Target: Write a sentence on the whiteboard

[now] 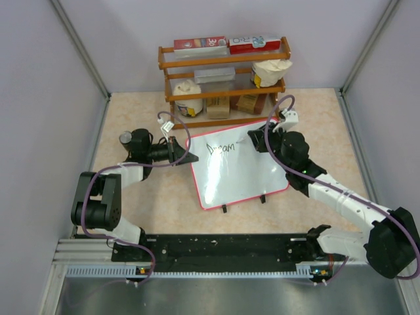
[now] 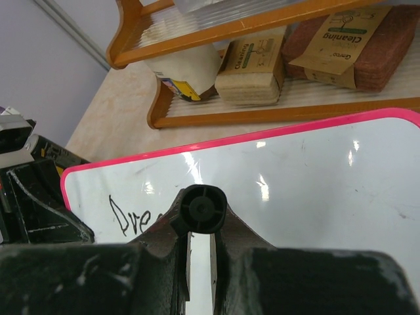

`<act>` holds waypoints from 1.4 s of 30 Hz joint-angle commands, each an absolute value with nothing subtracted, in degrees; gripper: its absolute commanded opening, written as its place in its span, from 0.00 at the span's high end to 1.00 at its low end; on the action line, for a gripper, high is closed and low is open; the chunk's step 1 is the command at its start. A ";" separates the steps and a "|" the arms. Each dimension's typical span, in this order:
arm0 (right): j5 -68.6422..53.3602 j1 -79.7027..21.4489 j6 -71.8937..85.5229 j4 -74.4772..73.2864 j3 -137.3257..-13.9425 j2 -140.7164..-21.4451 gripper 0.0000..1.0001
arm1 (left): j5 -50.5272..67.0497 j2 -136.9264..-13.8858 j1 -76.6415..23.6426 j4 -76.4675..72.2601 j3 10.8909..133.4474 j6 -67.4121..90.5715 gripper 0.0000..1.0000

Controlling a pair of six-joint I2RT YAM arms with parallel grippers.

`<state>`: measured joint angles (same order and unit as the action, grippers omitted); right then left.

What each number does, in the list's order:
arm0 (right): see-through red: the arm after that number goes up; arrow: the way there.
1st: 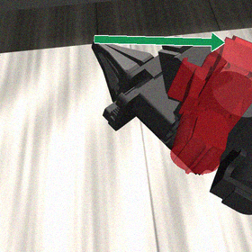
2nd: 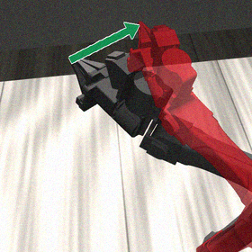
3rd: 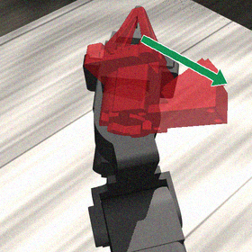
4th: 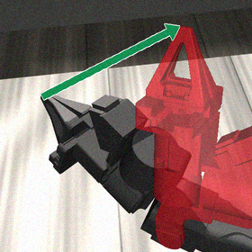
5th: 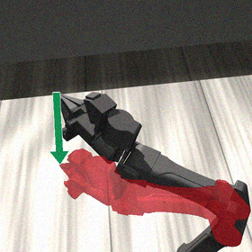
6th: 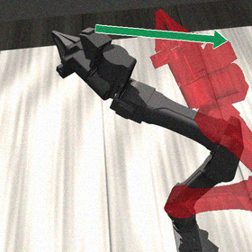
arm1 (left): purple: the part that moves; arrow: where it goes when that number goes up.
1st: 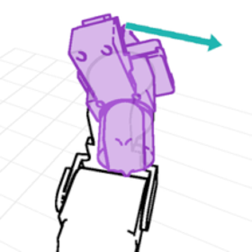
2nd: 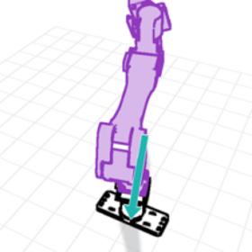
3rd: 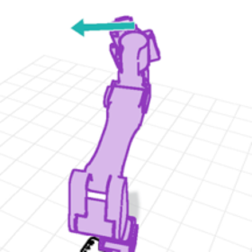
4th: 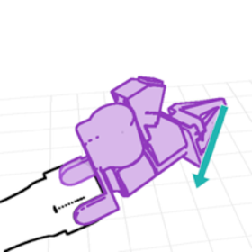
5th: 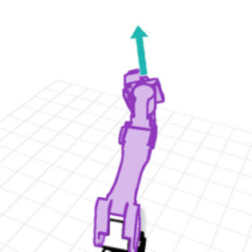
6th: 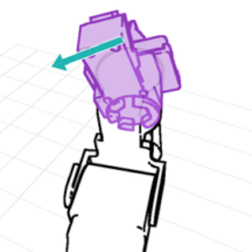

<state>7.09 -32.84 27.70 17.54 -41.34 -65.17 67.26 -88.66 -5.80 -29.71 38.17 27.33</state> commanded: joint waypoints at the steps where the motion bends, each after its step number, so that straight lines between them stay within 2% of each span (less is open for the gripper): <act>1: 9.23 -32.43 28.30 20.39 -41.92 -65.04 1.00 | 63.98 -89.91 -7.47 -29.36 37.71 15.91 1.00; 16: 5.19 -32.34 28.04 19.60 -42.71 -67.33 1.00 | 63.90 -89.91 -7.47 -29.18 37.79 15.73 1.00; 42: 8.62 -32.52 26.98 15.82 -38.41 -62.49 1.00 | 63.72 -89.74 -7.47 -29.00 37.62 15.64 1.00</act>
